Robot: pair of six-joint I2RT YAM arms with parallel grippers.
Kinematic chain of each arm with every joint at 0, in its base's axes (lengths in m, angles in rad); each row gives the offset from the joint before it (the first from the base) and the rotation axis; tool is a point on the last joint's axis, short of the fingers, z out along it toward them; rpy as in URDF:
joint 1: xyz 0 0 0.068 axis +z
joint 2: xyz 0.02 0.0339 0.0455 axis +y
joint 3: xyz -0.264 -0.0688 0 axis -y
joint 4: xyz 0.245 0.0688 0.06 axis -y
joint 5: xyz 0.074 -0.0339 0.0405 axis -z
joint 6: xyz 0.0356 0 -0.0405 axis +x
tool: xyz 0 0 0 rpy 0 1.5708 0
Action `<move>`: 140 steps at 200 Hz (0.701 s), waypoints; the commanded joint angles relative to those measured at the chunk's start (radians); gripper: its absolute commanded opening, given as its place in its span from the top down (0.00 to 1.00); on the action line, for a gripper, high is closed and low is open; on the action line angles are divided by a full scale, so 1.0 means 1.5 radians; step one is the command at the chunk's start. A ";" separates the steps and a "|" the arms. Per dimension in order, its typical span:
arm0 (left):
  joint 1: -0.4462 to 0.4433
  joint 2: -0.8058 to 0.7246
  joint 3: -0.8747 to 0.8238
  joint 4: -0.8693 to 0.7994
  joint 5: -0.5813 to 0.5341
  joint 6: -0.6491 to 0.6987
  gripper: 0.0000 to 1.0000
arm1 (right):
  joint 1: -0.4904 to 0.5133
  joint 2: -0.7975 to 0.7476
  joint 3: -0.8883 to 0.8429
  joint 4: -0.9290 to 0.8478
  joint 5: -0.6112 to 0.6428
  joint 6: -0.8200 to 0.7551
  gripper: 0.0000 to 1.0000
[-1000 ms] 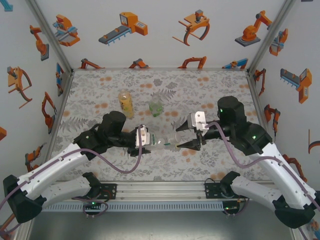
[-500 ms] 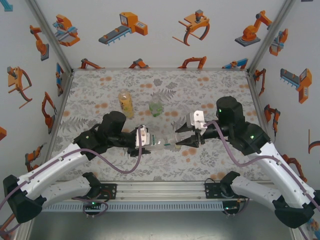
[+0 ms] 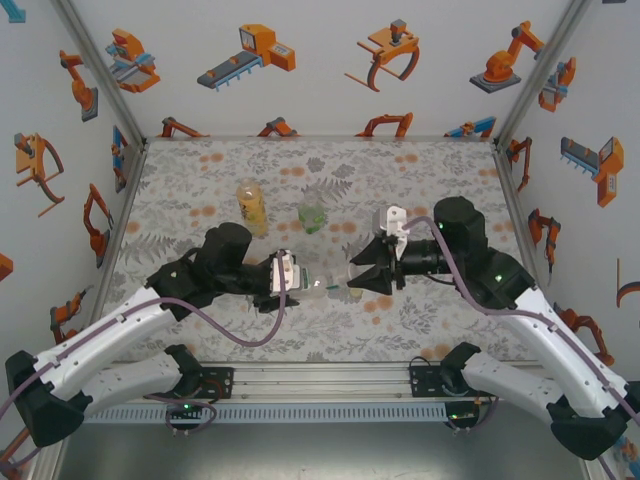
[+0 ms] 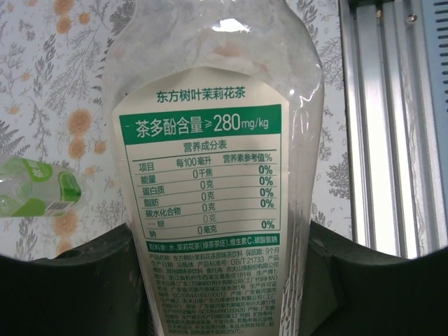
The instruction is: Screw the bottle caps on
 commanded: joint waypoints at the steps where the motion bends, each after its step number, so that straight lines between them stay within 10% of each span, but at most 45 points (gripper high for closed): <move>1: -0.002 -0.011 0.005 0.034 -0.010 -0.007 0.98 | 0.005 0.001 -0.021 0.098 0.089 0.241 1.00; 81: -0.002 -0.006 0.001 0.054 -0.076 -0.027 0.98 | 0.005 0.023 -0.096 0.065 0.197 0.938 1.00; 140: -0.002 -0.006 0.002 0.055 -0.056 -0.030 0.98 | 0.005 0.009 -0.100 0.039 0.213 0.953 0.93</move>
